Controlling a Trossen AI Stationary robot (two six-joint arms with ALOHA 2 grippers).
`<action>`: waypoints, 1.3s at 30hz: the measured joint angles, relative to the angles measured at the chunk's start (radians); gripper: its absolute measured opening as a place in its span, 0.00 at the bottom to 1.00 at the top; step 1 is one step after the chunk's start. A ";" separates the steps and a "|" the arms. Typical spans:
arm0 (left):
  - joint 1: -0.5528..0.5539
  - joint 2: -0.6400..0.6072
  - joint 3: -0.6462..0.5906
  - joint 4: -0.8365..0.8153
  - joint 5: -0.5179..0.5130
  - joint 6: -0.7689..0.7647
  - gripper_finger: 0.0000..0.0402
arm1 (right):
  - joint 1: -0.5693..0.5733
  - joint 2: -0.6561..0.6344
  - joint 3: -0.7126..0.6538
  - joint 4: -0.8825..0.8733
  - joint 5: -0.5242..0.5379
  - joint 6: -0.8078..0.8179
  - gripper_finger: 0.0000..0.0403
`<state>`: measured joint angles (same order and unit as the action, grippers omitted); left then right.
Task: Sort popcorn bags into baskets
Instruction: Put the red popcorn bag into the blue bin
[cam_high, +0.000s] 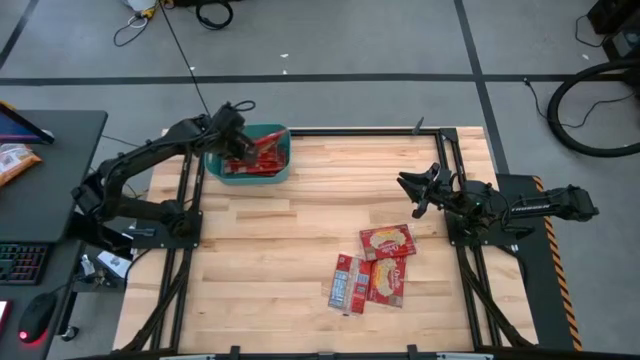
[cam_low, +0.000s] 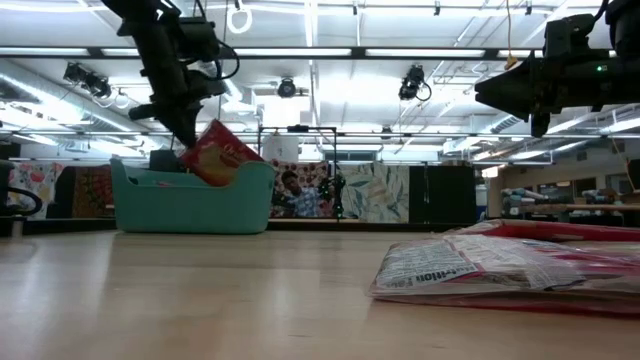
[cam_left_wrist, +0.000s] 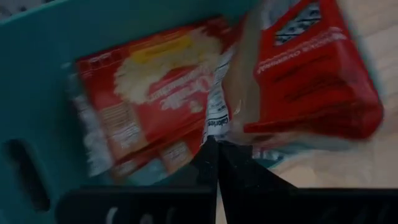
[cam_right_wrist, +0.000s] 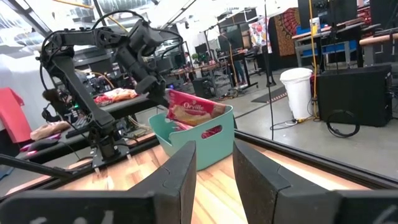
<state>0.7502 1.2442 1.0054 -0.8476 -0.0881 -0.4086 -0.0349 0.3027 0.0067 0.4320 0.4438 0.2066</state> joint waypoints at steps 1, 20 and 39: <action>0.005 0.000 0.000 -0.018 -0.020 0.003 0.02 | 0.000 0.000 0.000 0.000 0.000 0.000 0.27; 0.111 0.000 0.000 -0.141 -0.100 0.115 0.02 | 0.000 0.000 0.000 0.000 0.000 0.000 0.27; 0.110 0.000 0.000 -0.147 -0.328 0.239 0.34 | 0.000 0.000 0.000 0.000 0.000 0.000 0.27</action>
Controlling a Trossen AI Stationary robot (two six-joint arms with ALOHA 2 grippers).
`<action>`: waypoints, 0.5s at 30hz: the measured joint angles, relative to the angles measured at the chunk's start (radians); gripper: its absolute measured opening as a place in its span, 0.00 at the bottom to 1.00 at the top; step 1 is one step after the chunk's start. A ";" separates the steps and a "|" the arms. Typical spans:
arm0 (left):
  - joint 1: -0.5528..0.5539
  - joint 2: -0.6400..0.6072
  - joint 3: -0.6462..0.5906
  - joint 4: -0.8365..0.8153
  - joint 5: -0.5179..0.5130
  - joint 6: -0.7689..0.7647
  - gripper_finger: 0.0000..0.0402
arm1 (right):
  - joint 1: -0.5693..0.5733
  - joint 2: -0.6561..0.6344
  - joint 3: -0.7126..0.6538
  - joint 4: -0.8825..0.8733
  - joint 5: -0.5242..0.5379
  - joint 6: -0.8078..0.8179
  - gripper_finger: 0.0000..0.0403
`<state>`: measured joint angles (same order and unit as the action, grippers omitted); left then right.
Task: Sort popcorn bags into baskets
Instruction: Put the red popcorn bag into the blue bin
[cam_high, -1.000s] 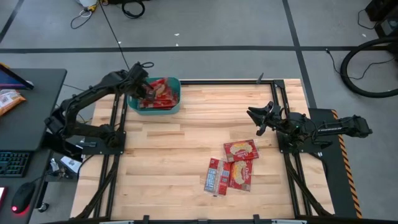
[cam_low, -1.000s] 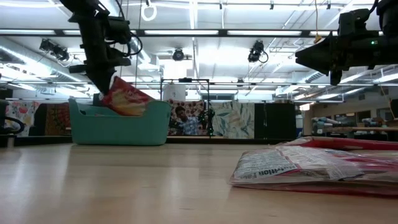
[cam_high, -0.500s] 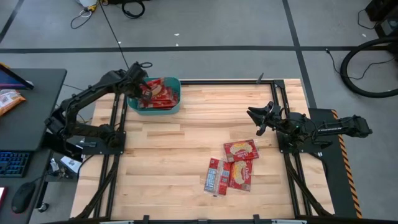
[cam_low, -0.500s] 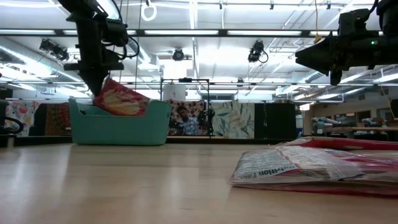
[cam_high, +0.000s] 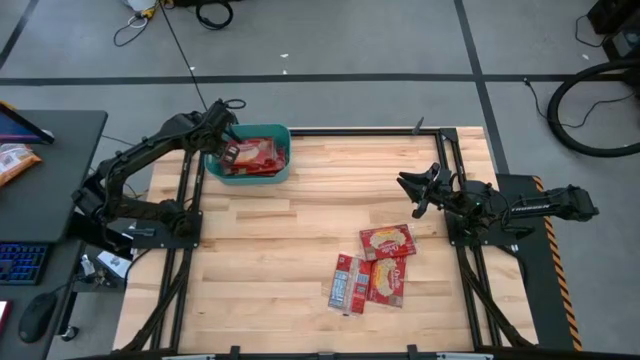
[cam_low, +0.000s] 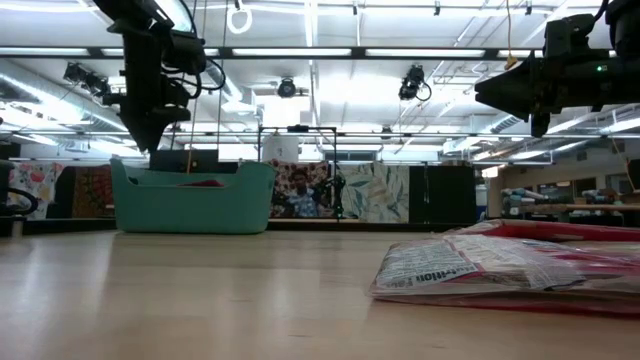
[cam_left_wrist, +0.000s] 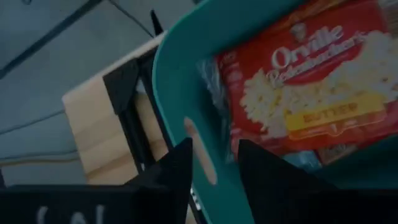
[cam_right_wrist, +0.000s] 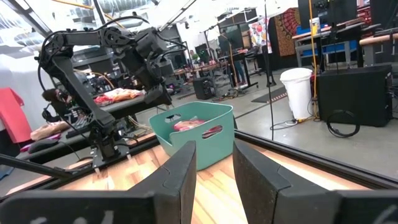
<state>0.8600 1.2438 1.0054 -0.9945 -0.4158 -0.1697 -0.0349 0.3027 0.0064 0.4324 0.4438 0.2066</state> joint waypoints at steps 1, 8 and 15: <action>0.000 0.000 0.000 0.013 0.010 0.018 0.35 | 0.000 0.000 0.000 0.000 0.000 0.000 0.27; -0.095 0.000 0.000 0.122 0.277 0.105 0.35 | 0.000 0.000 0.000 0.000 0.000 0.000 0.27; -0.381 0.000 0.000 0.310 0.310 0.203 0.35 | 0.000 0.000 0.000 0.000 0.000 0.000 0.27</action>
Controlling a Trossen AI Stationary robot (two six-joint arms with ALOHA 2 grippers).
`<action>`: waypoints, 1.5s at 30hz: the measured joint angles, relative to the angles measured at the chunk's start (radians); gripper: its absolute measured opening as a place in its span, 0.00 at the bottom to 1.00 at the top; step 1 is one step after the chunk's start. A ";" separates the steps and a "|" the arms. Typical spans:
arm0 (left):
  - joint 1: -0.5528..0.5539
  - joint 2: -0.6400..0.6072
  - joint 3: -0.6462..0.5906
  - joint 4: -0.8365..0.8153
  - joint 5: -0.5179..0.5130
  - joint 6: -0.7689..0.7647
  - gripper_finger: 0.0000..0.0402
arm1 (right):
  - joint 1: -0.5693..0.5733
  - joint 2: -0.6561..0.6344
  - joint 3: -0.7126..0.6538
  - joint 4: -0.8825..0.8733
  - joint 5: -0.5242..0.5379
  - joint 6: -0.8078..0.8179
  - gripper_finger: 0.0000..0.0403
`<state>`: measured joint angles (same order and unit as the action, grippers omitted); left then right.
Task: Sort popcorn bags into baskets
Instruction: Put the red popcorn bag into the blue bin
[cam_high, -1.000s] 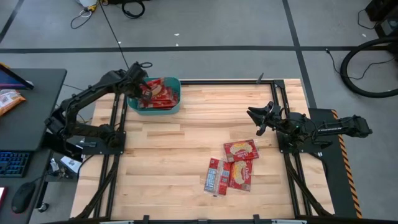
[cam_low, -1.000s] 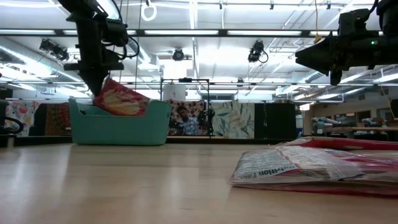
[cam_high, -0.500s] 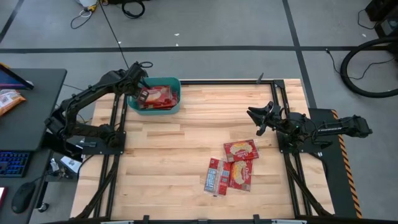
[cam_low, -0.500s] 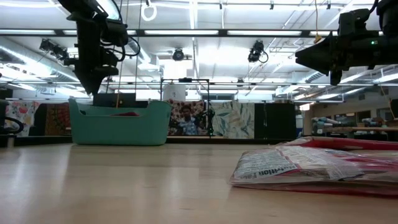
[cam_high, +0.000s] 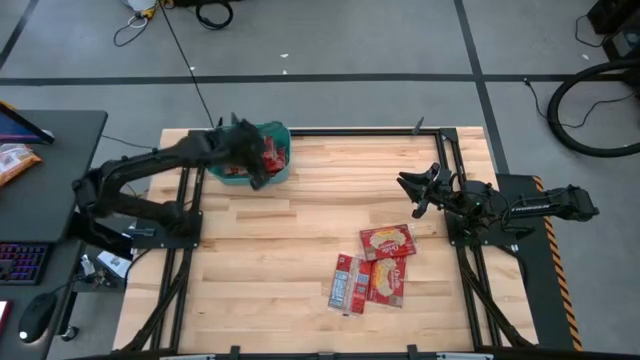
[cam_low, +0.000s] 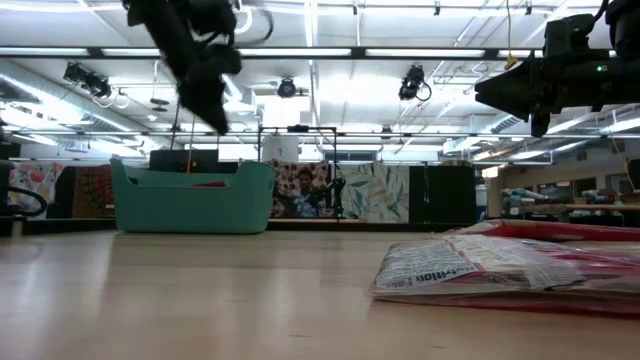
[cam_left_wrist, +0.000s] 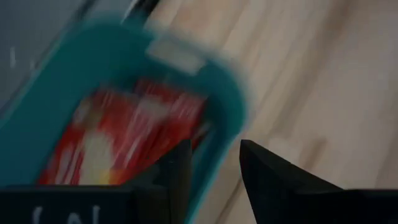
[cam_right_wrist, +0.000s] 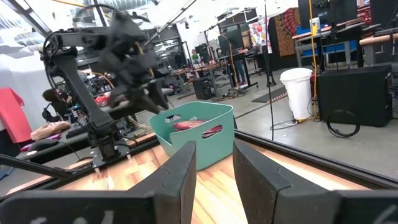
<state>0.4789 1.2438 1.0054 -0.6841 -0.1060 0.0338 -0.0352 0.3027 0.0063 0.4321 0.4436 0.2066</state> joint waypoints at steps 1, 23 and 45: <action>-0.043 0.002 0.000 0.040 -0.022 0.008 0.35 | 0.000 0.000 0.000 0.000 0.000 0.000 0.27; -0.579 0.532 0.155 0.337 -0.078 -0.091 0.35 | 0.000 0.000 0.000 0.001 0.000 0.000 0.27; -0.642 0.961 0.535 0.509 -0.218 0.440 0.35 | 0.000 0.000 0.000 0.000 0.000 0.000 0.27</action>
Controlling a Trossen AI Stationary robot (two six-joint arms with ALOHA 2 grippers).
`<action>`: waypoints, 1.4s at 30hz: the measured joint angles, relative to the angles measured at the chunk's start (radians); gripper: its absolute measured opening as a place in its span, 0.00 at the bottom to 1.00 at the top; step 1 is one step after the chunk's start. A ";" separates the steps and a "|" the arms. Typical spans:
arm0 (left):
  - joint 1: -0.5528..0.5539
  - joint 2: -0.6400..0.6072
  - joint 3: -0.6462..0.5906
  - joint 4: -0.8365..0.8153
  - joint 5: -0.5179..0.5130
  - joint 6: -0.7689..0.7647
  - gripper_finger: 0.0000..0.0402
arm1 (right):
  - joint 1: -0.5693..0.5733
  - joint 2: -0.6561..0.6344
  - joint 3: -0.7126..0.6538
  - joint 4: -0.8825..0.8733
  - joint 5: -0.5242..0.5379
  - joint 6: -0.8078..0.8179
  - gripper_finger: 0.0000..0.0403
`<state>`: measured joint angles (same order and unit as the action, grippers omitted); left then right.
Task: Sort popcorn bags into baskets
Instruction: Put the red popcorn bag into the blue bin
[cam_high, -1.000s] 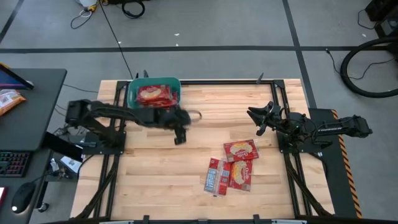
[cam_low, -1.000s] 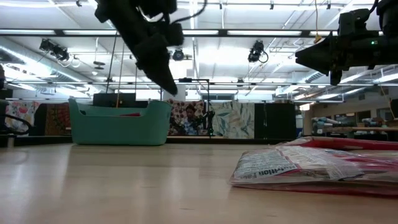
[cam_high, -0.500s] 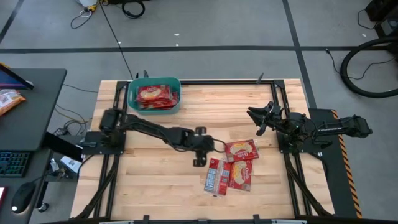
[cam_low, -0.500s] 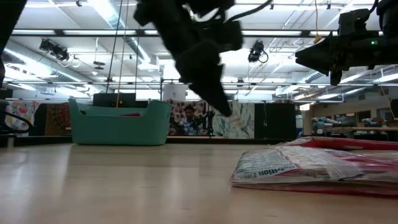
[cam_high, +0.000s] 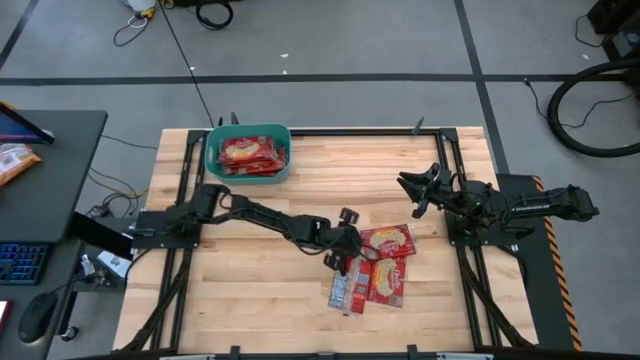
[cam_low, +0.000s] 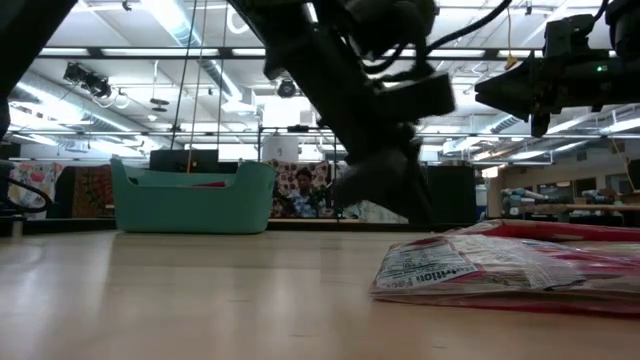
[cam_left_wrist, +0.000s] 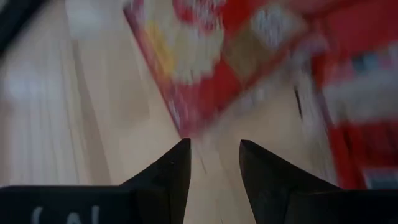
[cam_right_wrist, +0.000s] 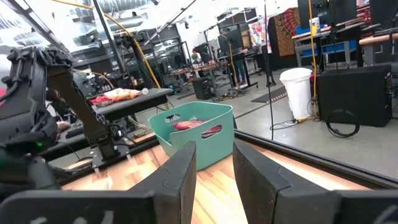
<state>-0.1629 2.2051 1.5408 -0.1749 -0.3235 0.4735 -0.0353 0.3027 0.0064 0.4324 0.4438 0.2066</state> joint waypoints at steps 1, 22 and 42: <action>-0.001 0.007 0.001 0.017 -0.002 0.028 0.35 | 0.000 0.000 0.000 0.001 0.000 0.000 0.27; -0.004 0.105 0.001 0.263 0.021 0.271 0.26 | 0.000 0.000 0.000 0.001 0.001 0.000 0.27; -0.009 -0.179 -0.002 -0.262 -0.338 0.164 0.01 | 0.000 0.000 0.000 0.000 0.000 0.000 0.27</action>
<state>-0.1717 2.0266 1.5387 -0.4368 -0.6620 0.6376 -0.0352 0.3027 0.0063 0.4323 0.4442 0.2066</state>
